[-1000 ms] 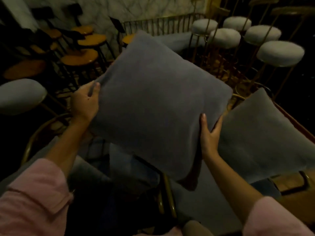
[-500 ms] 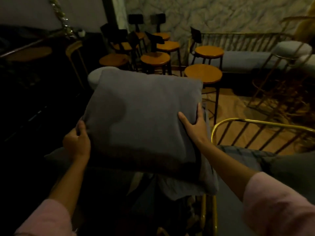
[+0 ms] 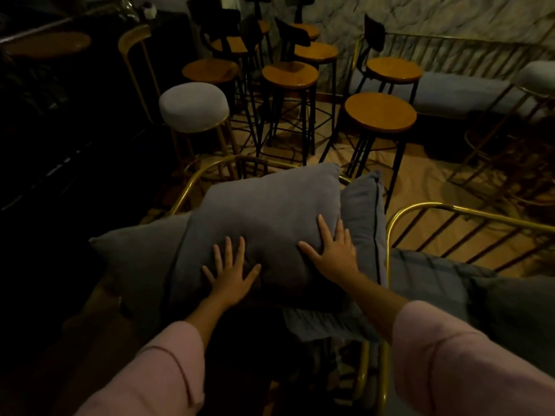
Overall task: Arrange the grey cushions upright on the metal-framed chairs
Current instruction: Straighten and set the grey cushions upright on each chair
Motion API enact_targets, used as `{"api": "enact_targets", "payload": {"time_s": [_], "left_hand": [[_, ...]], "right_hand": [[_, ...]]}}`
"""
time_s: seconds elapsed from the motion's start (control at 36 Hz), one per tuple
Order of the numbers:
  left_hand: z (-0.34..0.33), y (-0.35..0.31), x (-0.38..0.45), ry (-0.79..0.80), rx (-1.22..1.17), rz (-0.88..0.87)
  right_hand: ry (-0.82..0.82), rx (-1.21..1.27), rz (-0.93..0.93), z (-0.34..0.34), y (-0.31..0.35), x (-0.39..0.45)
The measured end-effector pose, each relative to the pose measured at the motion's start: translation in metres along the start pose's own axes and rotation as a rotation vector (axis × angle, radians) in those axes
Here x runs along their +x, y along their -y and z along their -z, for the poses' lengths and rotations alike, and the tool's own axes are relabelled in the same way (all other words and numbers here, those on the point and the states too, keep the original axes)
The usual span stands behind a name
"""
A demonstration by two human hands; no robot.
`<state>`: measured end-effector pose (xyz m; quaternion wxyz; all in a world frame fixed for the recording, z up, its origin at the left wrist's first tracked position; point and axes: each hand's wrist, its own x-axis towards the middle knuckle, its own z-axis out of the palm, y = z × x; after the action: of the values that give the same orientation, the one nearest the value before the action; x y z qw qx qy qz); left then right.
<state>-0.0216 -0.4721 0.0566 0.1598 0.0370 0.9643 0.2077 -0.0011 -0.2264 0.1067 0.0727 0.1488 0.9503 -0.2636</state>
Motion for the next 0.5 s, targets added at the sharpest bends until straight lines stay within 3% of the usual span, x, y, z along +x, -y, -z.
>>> {"api": "enact_targets", "payload": {"time_s": [0.17,0.31,0.42,0.5], "left_hand": [[-0.004,-0.006,-0.011,-0.064,-0.052,0.025],[-0.007,-0.056,-0.015,-0.202,-0.152,0.031],[-0.012,-0.123,-0.013,-0.264,-0.144,-0.307],[-0.020,-0.185,-0.014,-0.163,-0.314,-0.654]], "right_hand": [[0.012,0.084,0.040,0.001,-0.020,-0.012],[-0.082,0.184,0.099,0.010,-0.047,-0.043],[-0.178,0.129,0.134,0.038,-0.092,-0.071],[-0.250,0.105,0.039,0.064,-0.140,-0.091]]}}
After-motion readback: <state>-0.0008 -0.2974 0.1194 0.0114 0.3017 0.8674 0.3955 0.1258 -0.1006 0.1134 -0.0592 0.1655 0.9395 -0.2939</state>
